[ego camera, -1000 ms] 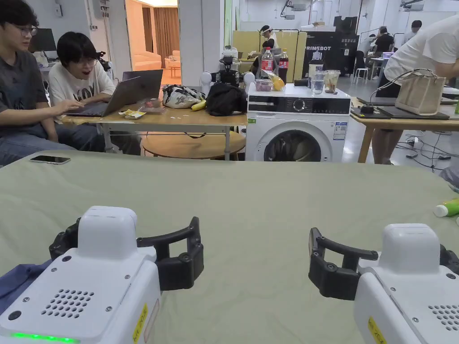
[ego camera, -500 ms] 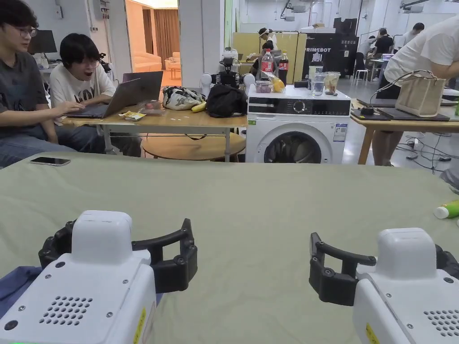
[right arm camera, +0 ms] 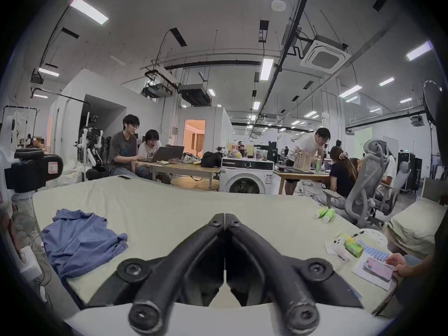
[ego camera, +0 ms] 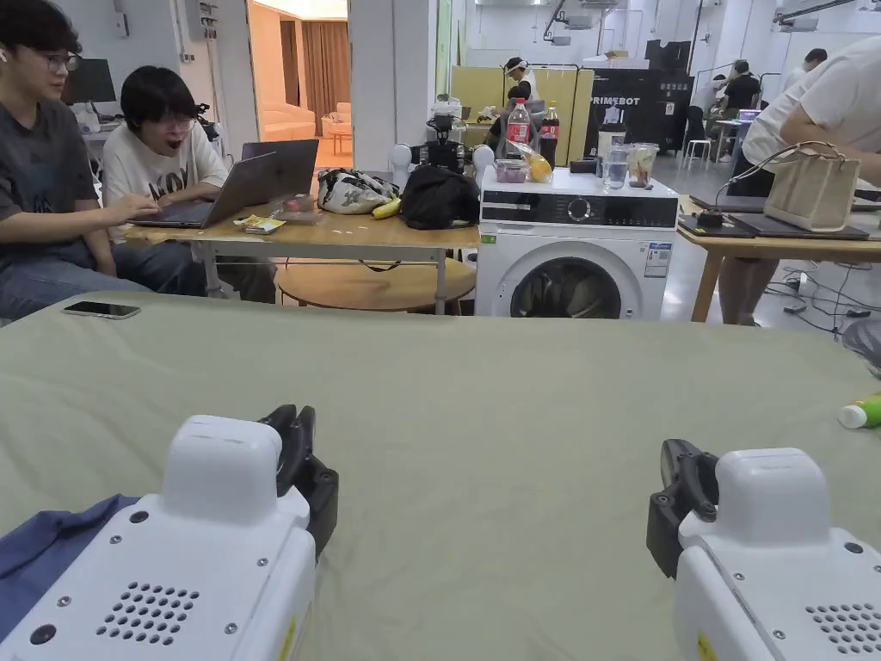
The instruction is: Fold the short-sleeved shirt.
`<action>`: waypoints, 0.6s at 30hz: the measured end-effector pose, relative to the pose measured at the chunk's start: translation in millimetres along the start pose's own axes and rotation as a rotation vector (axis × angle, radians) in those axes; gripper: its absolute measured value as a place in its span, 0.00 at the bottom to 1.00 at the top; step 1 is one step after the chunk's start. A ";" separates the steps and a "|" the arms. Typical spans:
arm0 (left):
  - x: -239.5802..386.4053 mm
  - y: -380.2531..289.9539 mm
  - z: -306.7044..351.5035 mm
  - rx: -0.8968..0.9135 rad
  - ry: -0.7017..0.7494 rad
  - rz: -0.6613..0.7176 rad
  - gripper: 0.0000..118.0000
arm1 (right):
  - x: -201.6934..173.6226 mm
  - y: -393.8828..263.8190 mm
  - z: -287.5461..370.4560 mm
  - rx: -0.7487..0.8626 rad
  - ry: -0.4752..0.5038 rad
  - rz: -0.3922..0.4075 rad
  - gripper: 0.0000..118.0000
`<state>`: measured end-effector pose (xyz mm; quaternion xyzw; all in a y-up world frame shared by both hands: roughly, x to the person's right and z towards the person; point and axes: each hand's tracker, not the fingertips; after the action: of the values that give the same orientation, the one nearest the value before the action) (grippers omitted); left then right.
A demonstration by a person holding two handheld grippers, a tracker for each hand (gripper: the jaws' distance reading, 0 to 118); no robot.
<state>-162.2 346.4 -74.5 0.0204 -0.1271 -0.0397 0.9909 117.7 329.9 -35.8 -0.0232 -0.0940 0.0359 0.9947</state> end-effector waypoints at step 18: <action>-9.2 5.3 4.2 -0.027 0.049 0.048 0.00 | -15.2 -2.5 -13.7 -0.037 0.051 -0.035 0.00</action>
<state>-171.7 352.3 -72.4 0.0051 -0.1026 -0.0169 0.9946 105.5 325.7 -51.9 -0.0406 -0.0696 0.0162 0.9966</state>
